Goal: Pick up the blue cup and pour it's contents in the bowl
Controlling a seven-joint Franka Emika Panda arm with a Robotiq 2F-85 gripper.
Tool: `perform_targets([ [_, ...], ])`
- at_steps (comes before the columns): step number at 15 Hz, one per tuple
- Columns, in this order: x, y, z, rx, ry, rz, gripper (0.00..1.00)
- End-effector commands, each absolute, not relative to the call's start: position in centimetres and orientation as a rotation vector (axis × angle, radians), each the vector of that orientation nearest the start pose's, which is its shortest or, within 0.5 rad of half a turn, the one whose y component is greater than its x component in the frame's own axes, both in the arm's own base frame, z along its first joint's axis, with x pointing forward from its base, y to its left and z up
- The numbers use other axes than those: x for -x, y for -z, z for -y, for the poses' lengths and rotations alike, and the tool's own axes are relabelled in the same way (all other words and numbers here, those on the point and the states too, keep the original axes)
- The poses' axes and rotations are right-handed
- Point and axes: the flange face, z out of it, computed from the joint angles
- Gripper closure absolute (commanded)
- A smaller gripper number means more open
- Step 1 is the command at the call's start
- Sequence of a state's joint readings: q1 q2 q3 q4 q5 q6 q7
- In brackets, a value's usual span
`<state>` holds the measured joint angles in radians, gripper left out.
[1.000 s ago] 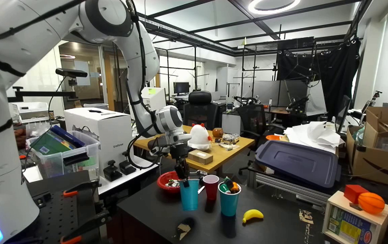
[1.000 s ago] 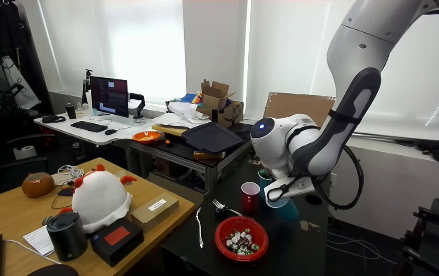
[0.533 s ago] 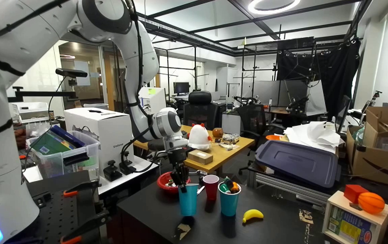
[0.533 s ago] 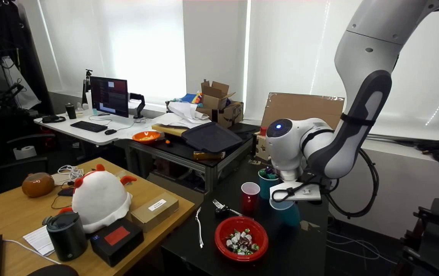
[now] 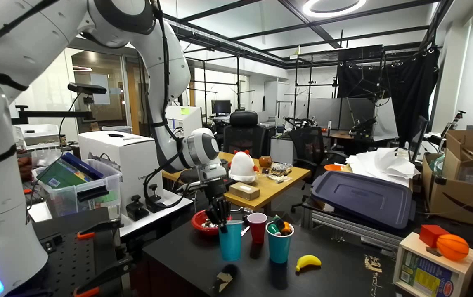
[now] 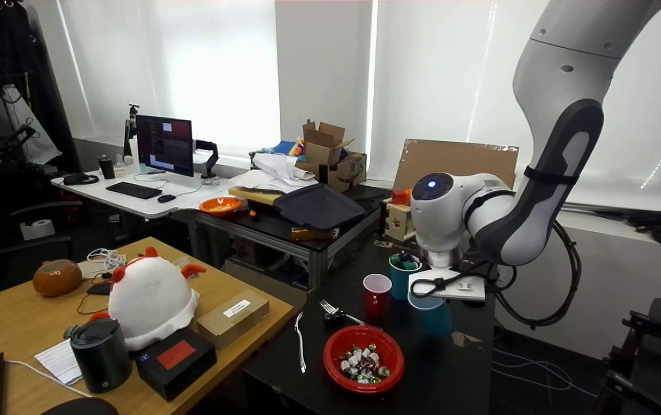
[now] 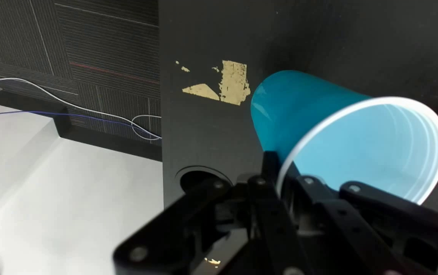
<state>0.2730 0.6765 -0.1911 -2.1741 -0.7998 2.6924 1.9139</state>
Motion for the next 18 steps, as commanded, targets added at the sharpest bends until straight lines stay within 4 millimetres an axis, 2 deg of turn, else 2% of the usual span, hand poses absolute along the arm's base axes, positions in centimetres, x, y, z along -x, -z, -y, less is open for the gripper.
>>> perform_targets([
  [1,-50.9,-7.4,-5.4,2.953,0.445,-1.748,0.99],
  [10,-53.2,-6.9,-6.2,2.952,0.442,-1.666,0.99],
  [18,-55.8,-5.0,-6.9,2.958,0.352,-1.612,0.99],
])
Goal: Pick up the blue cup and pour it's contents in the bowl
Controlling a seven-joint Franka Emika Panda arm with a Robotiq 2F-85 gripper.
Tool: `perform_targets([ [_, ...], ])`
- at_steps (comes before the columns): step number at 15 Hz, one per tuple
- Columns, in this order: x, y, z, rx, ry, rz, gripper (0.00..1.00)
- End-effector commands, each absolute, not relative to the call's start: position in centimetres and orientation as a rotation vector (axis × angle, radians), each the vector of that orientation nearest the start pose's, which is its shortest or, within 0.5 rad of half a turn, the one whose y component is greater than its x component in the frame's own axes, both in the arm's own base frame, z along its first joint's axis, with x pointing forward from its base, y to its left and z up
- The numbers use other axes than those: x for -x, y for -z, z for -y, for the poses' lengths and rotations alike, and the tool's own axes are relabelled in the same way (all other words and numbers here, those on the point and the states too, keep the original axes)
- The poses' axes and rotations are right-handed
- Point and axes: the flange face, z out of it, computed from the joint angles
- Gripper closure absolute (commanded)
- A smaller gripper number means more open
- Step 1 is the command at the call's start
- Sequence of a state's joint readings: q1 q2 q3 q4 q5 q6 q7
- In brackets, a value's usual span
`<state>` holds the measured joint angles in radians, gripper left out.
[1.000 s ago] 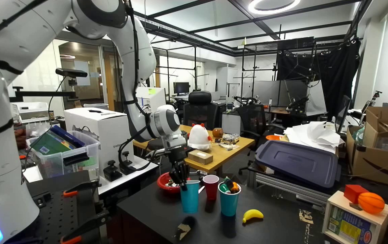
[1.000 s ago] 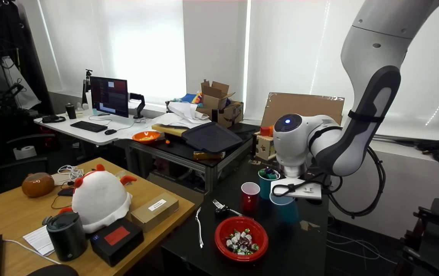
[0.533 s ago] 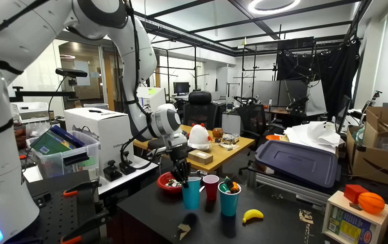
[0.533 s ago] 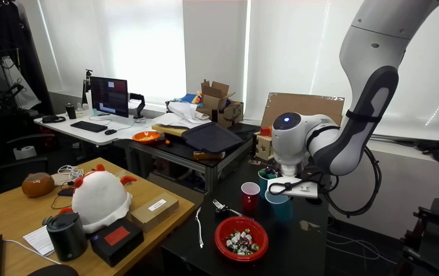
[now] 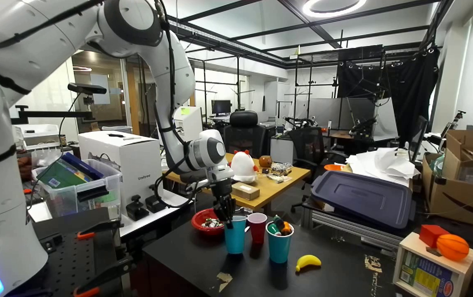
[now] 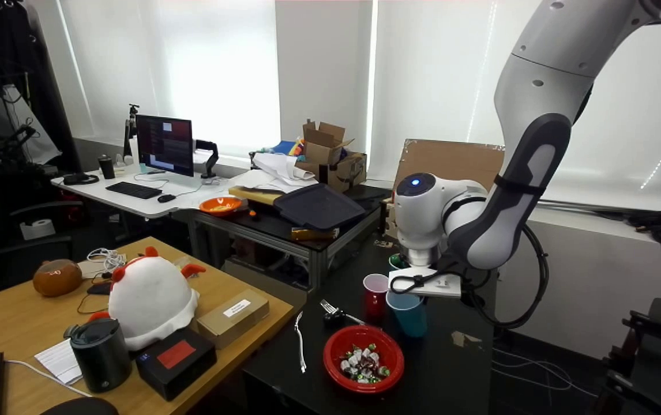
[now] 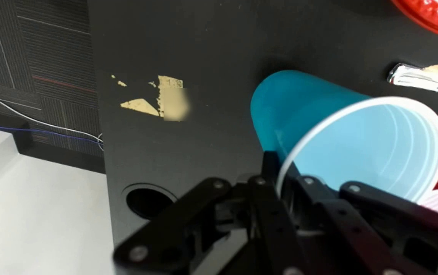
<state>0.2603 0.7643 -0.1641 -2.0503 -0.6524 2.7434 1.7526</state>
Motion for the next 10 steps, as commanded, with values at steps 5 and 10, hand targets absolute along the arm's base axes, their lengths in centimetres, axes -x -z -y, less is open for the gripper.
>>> perform_targets([
  [5,-56.01,-5.22,-6.10,2.908,0.320,-1.669,0.99],
  [10,-55.43,-5.52,-6.35,2.887,0.302,-1.690,0.99],
])
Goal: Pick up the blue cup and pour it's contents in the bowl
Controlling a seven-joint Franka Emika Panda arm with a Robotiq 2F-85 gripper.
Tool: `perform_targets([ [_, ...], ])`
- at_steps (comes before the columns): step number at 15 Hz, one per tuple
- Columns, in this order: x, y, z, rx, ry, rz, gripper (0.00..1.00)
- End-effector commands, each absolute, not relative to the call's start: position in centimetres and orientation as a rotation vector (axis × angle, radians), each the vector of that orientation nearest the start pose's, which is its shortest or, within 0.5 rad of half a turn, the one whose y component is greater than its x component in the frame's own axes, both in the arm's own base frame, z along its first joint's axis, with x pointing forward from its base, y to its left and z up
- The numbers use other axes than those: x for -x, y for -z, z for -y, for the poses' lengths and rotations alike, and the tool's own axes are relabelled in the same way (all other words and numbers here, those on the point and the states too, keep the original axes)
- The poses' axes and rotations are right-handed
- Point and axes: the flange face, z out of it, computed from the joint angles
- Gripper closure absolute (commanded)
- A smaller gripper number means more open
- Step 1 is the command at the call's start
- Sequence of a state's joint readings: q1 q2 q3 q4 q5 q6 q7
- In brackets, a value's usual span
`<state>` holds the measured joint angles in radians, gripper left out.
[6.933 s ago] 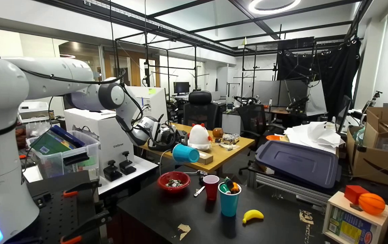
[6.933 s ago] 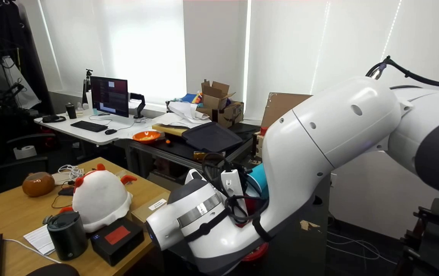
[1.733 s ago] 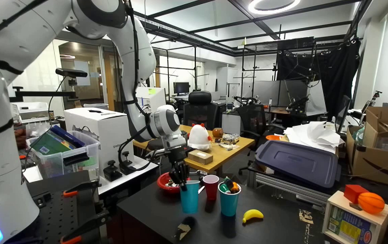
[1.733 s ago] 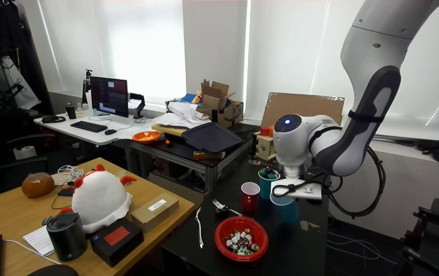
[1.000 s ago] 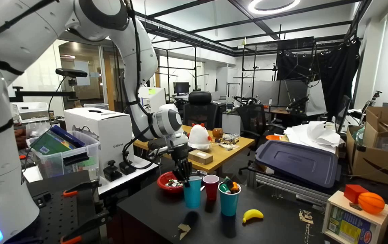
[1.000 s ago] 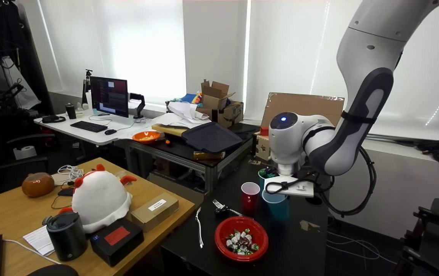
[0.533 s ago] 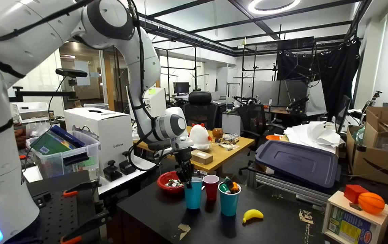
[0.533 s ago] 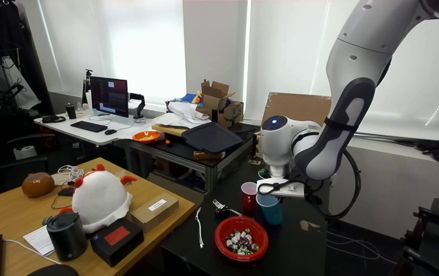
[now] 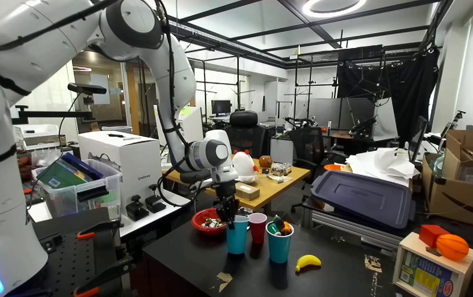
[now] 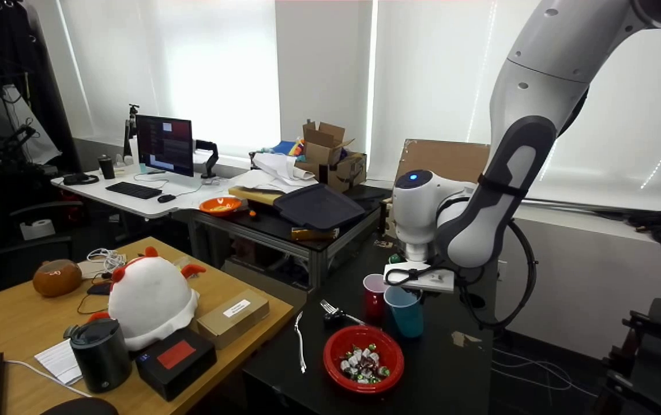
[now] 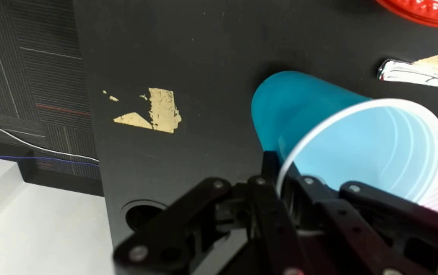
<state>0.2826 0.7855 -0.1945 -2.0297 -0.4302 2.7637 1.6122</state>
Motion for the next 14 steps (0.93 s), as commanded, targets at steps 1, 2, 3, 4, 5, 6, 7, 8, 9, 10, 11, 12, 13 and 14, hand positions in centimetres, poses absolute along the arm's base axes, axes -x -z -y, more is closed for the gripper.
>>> perform_targets([
  [1,-55.1,-5.6,-6.6,2.886,0.305,-1.692,0.99],
  [2,-55.1,-5.5,-6.6,2.887,0.313,-1.687,0.99],
  [3,-54.8,-5.6,-7.0,2.892,0.323,-1.674,0.99],
  [4,-54.6,-5.7,-7.4,2.900,0.337,-1.657,0.99],
  [5,-54.3,-5.7,-7.8,2.907,0.355,-1.641,0.99],
  [6,-54.0,-6.0,-8.1,2.908,0.375,-1.631,0.99],
  [7,-53.7,-6.1,-8.4,2.913,0.392,-1.617,0.99],
  [8,-53.3,-6.3,-8.8,2.915,0.409,-1.610,0.99],
  [9,-52.5,-6.4,-9.3,2.918,0.427,-1.600,0.99],
  [10,-52.0,-6.5,-9.7,2.919,0.442,-1.593,0.99],
  [11,-51.4,-6.5,-10.1,2.920,0.455,-1.591,0.99],
  [12,-50.9,-6.5,-10.3,2.912,0.469,-1.592,0.99],
  [13,-50.3,-6.5,-10.6,2.908,0.481,-1.594,0.99],
  [14,-49.8,-6.5,-10.8,2.900,0.491,-1.600,0.99],
])
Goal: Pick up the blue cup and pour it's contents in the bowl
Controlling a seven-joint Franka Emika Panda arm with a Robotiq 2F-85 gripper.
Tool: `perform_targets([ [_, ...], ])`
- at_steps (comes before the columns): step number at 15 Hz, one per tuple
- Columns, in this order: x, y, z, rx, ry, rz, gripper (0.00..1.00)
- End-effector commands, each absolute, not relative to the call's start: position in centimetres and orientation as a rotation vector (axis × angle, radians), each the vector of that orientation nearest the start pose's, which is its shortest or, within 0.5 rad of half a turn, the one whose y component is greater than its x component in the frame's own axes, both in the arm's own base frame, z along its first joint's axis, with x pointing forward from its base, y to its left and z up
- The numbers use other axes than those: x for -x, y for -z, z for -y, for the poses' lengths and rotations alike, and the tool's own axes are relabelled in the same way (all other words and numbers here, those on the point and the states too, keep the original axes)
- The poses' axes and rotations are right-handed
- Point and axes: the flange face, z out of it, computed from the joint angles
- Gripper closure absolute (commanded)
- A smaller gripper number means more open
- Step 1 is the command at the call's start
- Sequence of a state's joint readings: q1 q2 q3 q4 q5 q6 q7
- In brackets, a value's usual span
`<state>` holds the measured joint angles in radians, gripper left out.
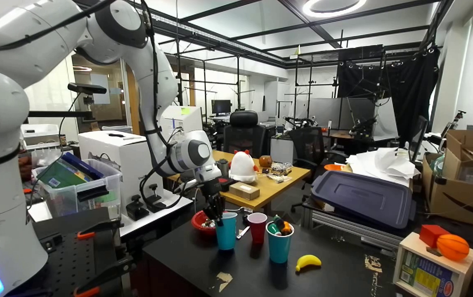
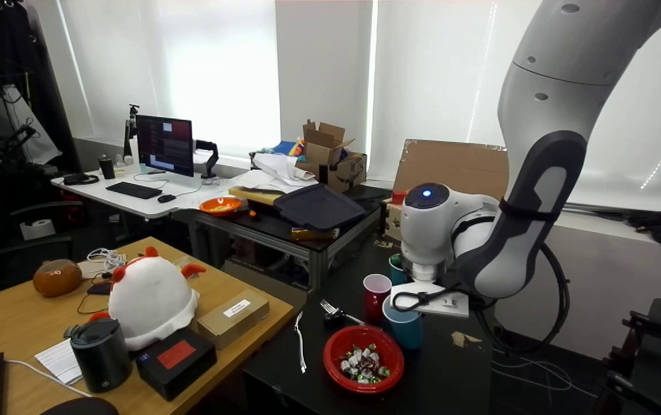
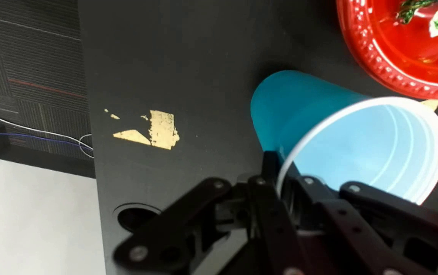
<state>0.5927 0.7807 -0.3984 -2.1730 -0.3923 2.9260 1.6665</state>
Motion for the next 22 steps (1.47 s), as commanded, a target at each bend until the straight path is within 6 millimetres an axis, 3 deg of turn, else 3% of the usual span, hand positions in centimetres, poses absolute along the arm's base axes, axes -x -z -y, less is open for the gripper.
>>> perform_targets([
  [1,-49.2,-6.5,-10.9,2.889,0.501,-1.607,0.99],
  [7,-46.7,-6.8,-11.0,2.807,0.526,-1.751,0.99],
  [22,-46.6,-6.3,-8.6,2.582,0.482,-1.968,0.99],
])
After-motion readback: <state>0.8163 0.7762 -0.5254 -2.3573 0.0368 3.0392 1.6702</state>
